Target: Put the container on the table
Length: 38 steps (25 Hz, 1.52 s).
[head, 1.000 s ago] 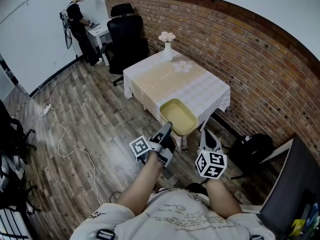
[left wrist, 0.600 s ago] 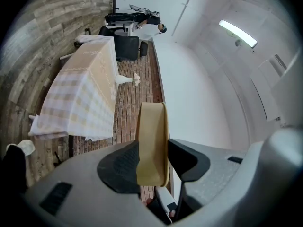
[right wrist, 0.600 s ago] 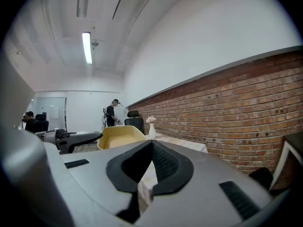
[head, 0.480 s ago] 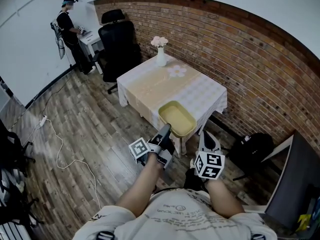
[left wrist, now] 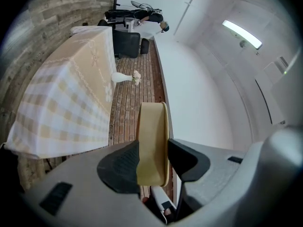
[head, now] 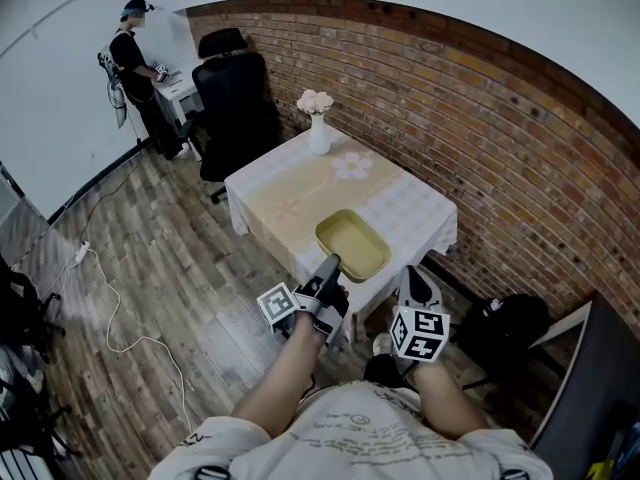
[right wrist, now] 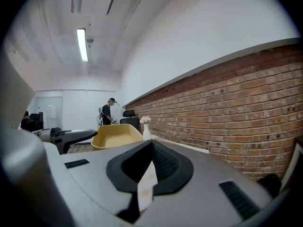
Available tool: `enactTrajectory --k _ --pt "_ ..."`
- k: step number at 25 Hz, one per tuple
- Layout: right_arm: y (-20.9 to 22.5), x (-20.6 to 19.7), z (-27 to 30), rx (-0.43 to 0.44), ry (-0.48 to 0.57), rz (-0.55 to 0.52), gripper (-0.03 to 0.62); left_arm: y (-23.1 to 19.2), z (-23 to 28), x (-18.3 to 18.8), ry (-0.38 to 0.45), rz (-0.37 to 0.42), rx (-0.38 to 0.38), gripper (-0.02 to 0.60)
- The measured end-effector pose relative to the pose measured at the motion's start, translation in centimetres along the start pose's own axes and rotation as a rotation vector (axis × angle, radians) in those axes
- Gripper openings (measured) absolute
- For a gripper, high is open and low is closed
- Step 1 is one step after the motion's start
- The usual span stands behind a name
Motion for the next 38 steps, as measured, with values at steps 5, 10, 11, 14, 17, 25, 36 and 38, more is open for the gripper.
enactTrajectory --k 5,10,11,14,17,25,36,38 --pt "1.8 0.8 5.3 0.007 0.01 -0.005 0.002 -1.5 5.1 1.8 0.009 -0.008 -0.001 0.198" --pt "4.7 0.2 10.2 0.017 -0.022 0.001 0.002 -3.8 10.4 2.7 0.016 -0.015 0.013 0.198" --pt "5.2 0.2 11.2 0.018 -0.027 0.003 0.002 -4.1 11.4 2.9 0.018 -0.016 0.017 0.198" --pt "6.5 0.5 13.9 0.027 -0.037 0.003 0.002 -5.1 13.9 3.7 0.031 -0.023 0.033 0.198" --pt "7.9 0.9 16.7 0.044 -0.047 0.003 0.002 -6.1 16.6 4.4 0.047 -0.03 0.04 0.198" --pt "12.4 1.4 24.5 0.098 -0.067 0.008 0.002 -8.8 24.9 5.2 0.072 -0.008 0.067 0.198" --pt "16.9 0.7 34.0 0.201 -0.133 0.044 0.002 -12.6 34.2 7.7 0.119 -0.015 0.068 0.198" --pt "17.1 0.4 35.0 0.209 -0.143 0.046 0.002 -13.6 35.0 8.8 0.139 0.003 0.082 0.198"
Point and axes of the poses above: the fingertips, and each gripper's own axes: z forward along the fingers, y to its right, x out of its top, the point moved 2 cm from there along -z, backward along the fingers, and after that the axes turned 6 degrees about y, right-handed, at the moved point
